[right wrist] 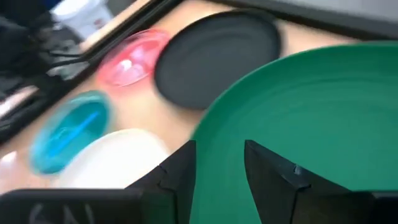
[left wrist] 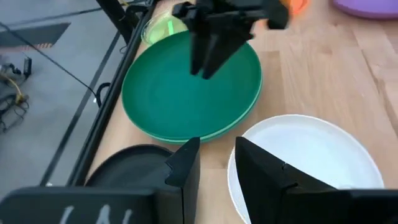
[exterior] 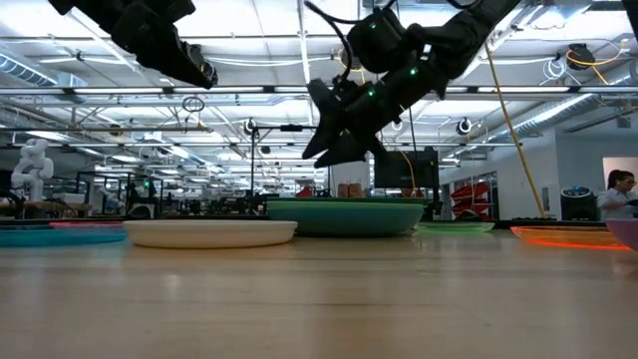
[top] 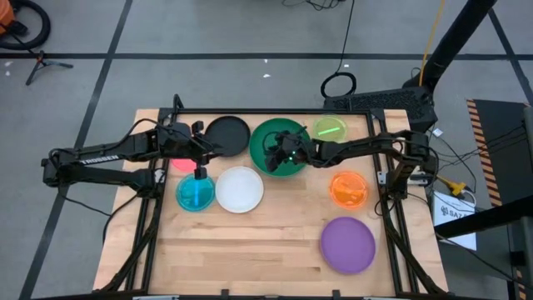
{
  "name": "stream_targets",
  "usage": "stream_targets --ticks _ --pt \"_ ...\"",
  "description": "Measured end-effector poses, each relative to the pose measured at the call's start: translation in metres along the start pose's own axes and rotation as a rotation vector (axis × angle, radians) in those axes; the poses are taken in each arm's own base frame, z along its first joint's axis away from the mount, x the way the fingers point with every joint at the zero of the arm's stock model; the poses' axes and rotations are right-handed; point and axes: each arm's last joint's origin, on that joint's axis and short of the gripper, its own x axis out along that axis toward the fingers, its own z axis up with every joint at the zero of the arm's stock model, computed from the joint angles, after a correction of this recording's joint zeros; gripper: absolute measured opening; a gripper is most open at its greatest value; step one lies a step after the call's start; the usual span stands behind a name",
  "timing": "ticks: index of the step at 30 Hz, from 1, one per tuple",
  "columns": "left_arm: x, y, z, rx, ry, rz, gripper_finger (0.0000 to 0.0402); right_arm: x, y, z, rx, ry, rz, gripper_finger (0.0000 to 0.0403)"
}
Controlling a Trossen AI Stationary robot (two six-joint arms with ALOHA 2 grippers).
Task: Stack plastic plates
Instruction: Stack the black plate on top of the green plate
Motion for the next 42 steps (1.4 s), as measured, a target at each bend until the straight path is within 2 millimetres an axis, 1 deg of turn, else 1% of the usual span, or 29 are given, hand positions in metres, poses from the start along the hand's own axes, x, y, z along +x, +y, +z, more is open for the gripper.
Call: stream_targets --ticks 4,8,11,14,17,21,23,26,32,35,37,40,42 --pt "0.009 -0.008 -0.008 -0.007 -0.023 -0.063 0.0108 -0.017 0.022 -0.003 0.004 0.026 0.089 0.0128" --pt "0.017 -0.012 -0.013 -0.015 -0.088 -0.07 0.0108 -0.044 0.043 -0.012 0.011 0.129 0.156 0.0128" --pt "0.018 -0.011 -0.011 -0.076 -0.116 -0.064 0.0108 -0.068 0.06 -0.023 0.055 0.205 0.18 0.0128" --pt "0.017 -0.01 -0.007 -0.162 -0.156 -0.054 0.0108 -0.087 0.077 -0.034 0.144 0.264 0.22 0.0128" --pt "0.016 -0.011 -0.002 -0.207 -0.197 -0.06 0.0108 -0.1 0.097 -0.039 0.18 0.312 0.27 0.0128" --pt "0.015 -0.016 0.002 -0.203 -0.23 -0.081 0.0108 -0.113 0.117 -0.04 0.152 0.384 0.251 0.0128" --pt "0.015 -0.018 0.001 -0.188 -0.22 -0.09 0.0108 -0.117 0.118 -0.04 0.113 0.422 0.209 0.0128" --pt "0.016 -0.021 -0.005 -0.185 -0.151 -0.104 0.0108 -0.123 0.115 -0.039 0.038 0.473 0.147 0.0128" --pt "0.017 -0.028 -0.019 -0.247 0.007 -0.135 0.0108 -0.13 0.091 -0.049 -0.096 0.639 -0.069 0.0128" --pt "0.017 -0.028 -0.023 -0.28 0.058 -0.087 0.0108 -0.133 0.08 -0.051 -0.192 0.67 -0.17 0.0128" --pt "0.017 -0.027 -0.024 -0.284 0.065 -0.033 0.0108 -0.133 0.073 -0.049 -0.311 0.636 -0.232 0.0128" --pt "0.017 -0.025 -0.023 -0.251 0.061 0.035 0.0108 -0.128 0.067 -0.039 -0.523 0.477 -0.339 0.0128" --pt "0.017 -0.023 -0.022 -0.238 0.045 0.058 0.0108 -0.121 0.065 -0.03 -0.628 0.407 -0.345 0.0128"
